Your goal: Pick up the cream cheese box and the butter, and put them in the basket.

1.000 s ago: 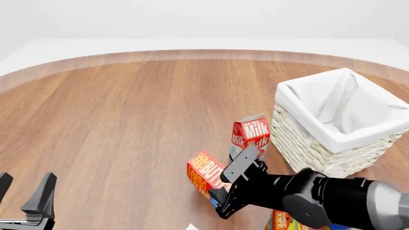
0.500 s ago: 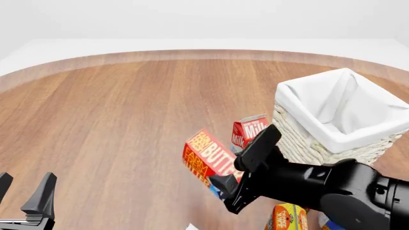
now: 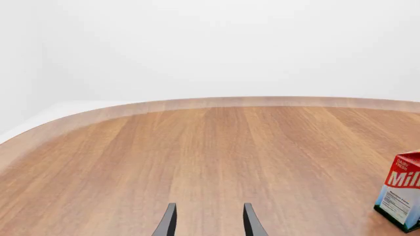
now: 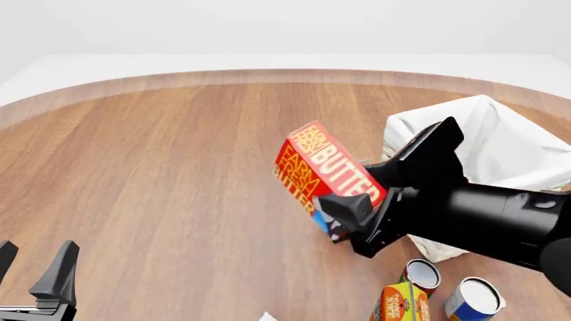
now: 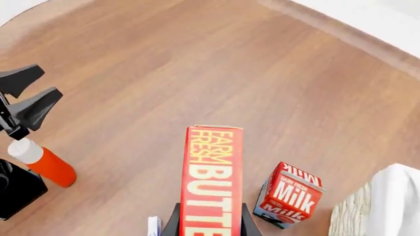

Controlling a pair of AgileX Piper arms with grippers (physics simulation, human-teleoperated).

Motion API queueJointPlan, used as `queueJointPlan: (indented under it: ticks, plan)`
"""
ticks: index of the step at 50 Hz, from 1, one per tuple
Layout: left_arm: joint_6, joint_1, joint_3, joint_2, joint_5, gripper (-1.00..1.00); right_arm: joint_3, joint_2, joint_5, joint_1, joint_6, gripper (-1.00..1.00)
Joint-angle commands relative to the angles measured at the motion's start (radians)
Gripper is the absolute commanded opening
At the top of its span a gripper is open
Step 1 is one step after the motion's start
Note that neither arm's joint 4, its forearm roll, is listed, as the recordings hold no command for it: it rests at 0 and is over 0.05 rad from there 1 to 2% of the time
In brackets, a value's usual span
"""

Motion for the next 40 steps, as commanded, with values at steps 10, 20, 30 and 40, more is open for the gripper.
queueJointPlan:
  ticks: [10,20,30,40]
  plan:
    - [0.0,0.0,0.0,0.0,0.0,1.0,-0.176,-0.079,0.146,-0.097,0.04,-1.0]
    - [0.0,0.0,0.0,0.0,0.0,1.0,-0.232,-0.053,0.188,-0.141,0.078,-1.0]
    - [0.0,0.0,0.0,0.0,0.0,1.0,-0.298,-0.026,0.236,-0.195,0.096,-1.0]
    - [0.0,0.0,0.0,0.0,0.0,1.0,-0.374,0.013,0.277,-0.253,0.091,-1.0]
